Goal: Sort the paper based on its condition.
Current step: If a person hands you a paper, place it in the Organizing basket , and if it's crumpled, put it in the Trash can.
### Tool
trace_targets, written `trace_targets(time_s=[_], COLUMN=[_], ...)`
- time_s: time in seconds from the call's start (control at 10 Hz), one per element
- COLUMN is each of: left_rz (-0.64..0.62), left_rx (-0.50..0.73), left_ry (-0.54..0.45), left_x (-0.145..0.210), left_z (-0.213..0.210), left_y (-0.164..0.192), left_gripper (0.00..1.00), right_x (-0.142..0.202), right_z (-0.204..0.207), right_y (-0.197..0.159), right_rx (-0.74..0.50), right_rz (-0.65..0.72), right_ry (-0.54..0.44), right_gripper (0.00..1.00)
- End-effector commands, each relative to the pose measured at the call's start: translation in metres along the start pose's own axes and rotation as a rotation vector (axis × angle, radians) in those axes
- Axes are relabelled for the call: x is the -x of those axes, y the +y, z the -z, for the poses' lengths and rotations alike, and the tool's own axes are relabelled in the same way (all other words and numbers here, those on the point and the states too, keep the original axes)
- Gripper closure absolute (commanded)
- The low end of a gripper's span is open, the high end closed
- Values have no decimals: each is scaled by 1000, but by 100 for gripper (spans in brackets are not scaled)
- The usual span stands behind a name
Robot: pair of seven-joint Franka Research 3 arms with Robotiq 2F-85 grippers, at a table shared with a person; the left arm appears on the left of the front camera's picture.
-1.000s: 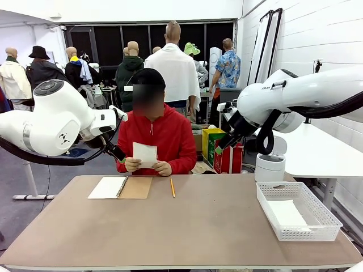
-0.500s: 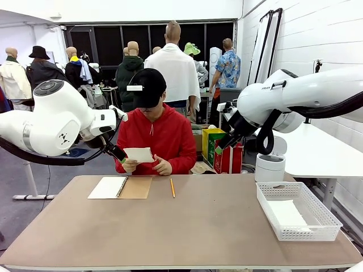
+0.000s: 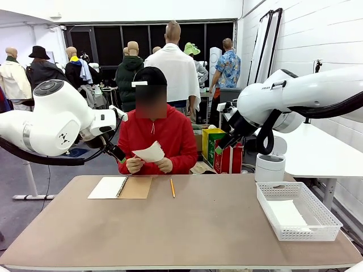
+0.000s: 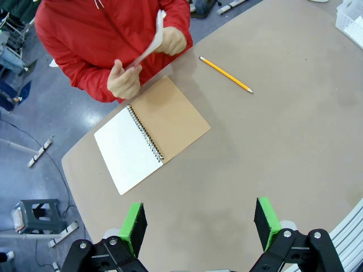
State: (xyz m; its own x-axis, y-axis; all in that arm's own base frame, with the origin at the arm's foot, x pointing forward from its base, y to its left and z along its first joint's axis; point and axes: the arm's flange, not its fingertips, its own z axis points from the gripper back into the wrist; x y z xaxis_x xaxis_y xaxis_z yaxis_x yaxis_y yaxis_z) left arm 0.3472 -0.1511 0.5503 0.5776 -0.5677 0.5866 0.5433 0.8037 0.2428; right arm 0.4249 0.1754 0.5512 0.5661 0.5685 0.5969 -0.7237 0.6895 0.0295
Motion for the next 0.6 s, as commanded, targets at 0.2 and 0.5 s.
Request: trace_targets(time_s=[0.2, 0.5], left_rz=[1, 1], left_rx=[-1, -1], left_ry=[0, 0], left_x=[0, 0], left_z=[0, 0], left_y=[0, 0], left_gripper=[0, 0], right_x=[1, 0], right_z=[1, -1], right_y=[-1, -1], right_rx=[8, -16], right_rz=[1, 8], right_ry=[6, -2], right_gripper=[0, 0])
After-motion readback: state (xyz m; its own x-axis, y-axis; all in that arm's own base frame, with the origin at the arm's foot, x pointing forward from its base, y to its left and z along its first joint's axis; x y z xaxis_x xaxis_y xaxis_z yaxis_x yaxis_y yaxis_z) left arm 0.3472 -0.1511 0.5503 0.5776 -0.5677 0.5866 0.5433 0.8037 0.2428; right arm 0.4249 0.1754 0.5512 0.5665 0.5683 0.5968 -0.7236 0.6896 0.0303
